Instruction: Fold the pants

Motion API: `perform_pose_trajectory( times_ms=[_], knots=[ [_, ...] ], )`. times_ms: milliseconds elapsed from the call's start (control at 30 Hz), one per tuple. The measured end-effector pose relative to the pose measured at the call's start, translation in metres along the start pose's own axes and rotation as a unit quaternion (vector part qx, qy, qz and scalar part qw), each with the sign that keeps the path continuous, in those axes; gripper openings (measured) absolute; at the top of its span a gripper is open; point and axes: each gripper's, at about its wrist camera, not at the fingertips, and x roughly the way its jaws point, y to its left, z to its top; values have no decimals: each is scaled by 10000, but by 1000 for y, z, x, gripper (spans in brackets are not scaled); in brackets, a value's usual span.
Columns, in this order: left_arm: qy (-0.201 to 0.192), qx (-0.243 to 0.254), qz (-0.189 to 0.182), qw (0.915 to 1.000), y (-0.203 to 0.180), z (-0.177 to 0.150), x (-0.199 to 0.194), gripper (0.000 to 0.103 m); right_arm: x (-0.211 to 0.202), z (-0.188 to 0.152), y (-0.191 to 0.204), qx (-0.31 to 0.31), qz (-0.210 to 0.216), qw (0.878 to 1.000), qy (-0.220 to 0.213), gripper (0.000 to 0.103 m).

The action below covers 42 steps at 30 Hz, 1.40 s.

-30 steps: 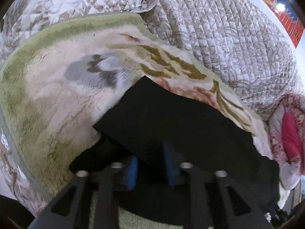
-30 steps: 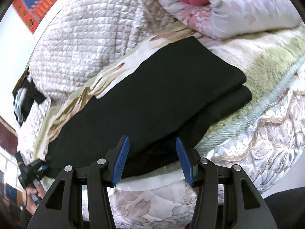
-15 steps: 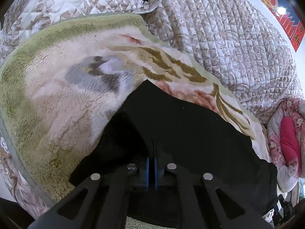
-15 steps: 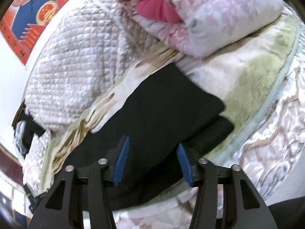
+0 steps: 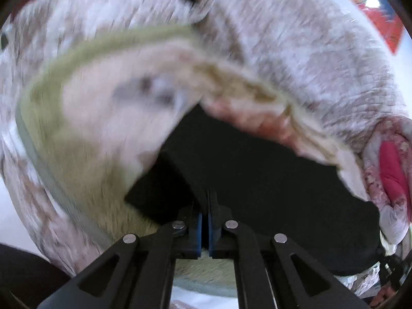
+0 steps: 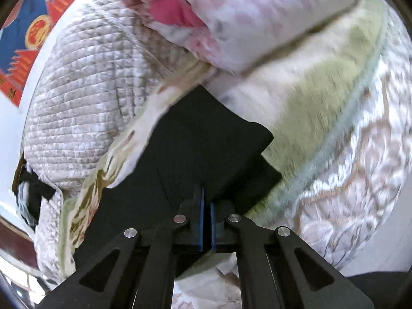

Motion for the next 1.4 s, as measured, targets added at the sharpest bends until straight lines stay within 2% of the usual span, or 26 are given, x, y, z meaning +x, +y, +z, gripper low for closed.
perform_pose_trajectory(
  times_ms=[67,133,267,333,400,433,533,600,667,767,833,900,1000,1067,1133,1233,1300,1400],
  knots=[
    [-71,18,-4,10000,2,0,-4,4,-5,-1,6,-140,-34,9999,-83,2],
    [-255,236,74,9994,-5,1,-11,5,-8,0,10,-223,-44,9997,-121,2],
    [-101,241,313,9992,-6,-7,-10,5,-4,-4,9,-248,-196,9995,14,3],
    [-180,232,426,9987,-4,-11,-18,7,-13,-5,12,-291,-308,9991,-64,7],
    [-304,133,634,9974,0,-9,-27,9,-26,-6,15,-374,-598,9972,-252,22],
    [-396,71,796,9960,3,-7,-32,9,-36,-5,17,-439,-822,9944,-500,25],
    [-719,-29,1115,9912,8,1,-44,9,-55,2,23,-621,-1076,9868,-1040,27],
    [-850,113,1041,9909,2,7,-47,9,-52,6,34,-931,-972,9853,-1056,31],
    [-835,313,744,9932,-10,12,-44,9,-38,7,51,-1358,-721,9847,-815,31],
    [-499,723,138,9960,-39,20,-25,10,-3,6,79,-2057,-463,9771,-279,31],
    [-222,1076,-223,9937,-63,23,-8,20,24,4,95,-2480,-317,9682,96,31],
    [29,1368,-501,9893,-81,25,13,23,46,3,108,-2822,-276,9584,337,31],
    [196,1835,-226,9826,-97,31,49,23,70,9,115,-3074,-412,9498,400,31],
    [291,1750,-6,9841,-95,39,70,23,85,17,110,-3014,-614,9505,435,31],
    [168,1751,79,9844,-96,47,76,23,89,24,102,-2911,-718,9535,312,30],
    [193,1698,140,9852,-96,58,84,23,86,31,93,-2670,-631,9614,219,30],
    [209,1706,230,9848,-95,64,85,24,86,32,98,-2737,-708,9591,178,30],
    [140,1239,360,9915,-73,76,69,24,77,27,107,-2951,-772,9523,-60,31]
  ],
)
